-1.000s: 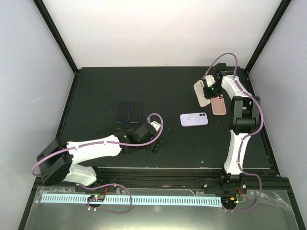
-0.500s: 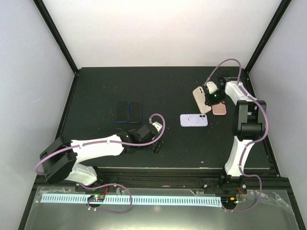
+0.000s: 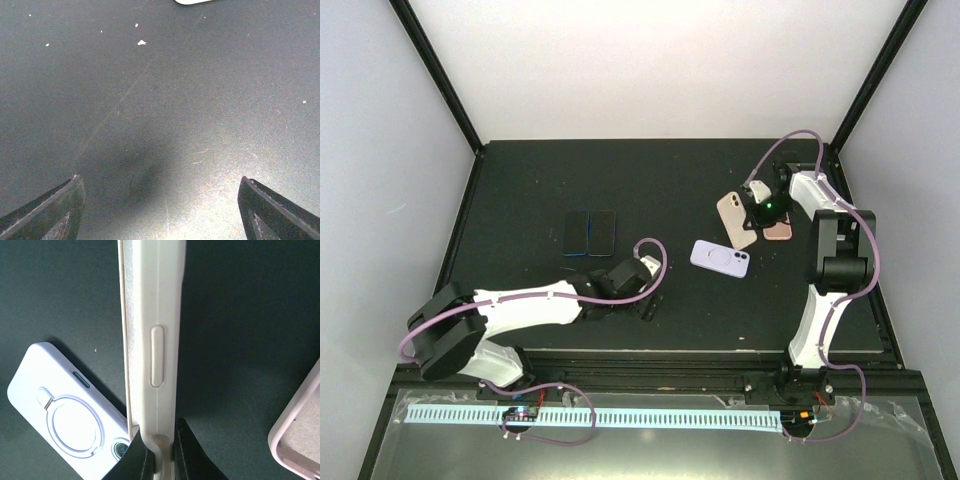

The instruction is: Take the phone out of the phone case

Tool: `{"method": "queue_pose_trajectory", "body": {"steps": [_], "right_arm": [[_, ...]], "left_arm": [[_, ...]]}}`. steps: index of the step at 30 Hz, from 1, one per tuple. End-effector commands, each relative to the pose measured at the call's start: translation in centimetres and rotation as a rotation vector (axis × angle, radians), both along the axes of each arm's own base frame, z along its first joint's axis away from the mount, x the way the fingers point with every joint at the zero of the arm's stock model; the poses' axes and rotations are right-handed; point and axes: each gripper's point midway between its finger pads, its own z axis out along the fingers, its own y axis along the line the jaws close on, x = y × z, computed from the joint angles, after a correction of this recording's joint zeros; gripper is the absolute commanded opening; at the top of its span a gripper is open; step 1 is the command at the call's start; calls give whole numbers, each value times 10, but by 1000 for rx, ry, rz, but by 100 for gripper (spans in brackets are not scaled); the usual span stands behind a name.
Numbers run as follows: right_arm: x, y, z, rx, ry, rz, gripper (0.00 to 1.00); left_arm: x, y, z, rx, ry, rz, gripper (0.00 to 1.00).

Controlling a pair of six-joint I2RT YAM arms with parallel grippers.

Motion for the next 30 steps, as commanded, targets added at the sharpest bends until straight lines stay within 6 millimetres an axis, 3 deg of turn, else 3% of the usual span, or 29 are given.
{"method": "queue_pose_trajectory", "body": {"steps": [1, 4, 8, 11, 14, 19, 22, 26, 30], "right_arm": [[6, -5, -6, -15, 29, -53, 1], [15, -12, -15, -25, 24, -102, 6], [19, -14, -16, -19, 7, -144, 29], [19, -19, -3, -35, -47, -158, 43], [15, -20, 16, -34, -112, -138, 48], [-3, -16, 44, -33, -228, -10, 56], [-28, -2, 53, 12, -286, 131, 62], [-57, 4, 43, 15, -283, 264, 65], [-79, 1, 23, -9, -239, 352, 77]], "left_arm": [[-1, -14, 8, -52, 6, -12, 85], [-3, -13, 10, -53, 3, -10, 85], [-3, -8, 10, -43, -9, -5, 85], [-3, -6, 10, -35, -12, -6, 85], [-3, -5, 13, -38, -21, -6, 87], [-5, 1, 16, -43, -33, -7, 90], [-7, 3, 19, -47, -37, -12, 90], [-11, 3, 26, -69, -38, -34, 92], [-12, 4, 38, -88, -55, -44, 98]]}}
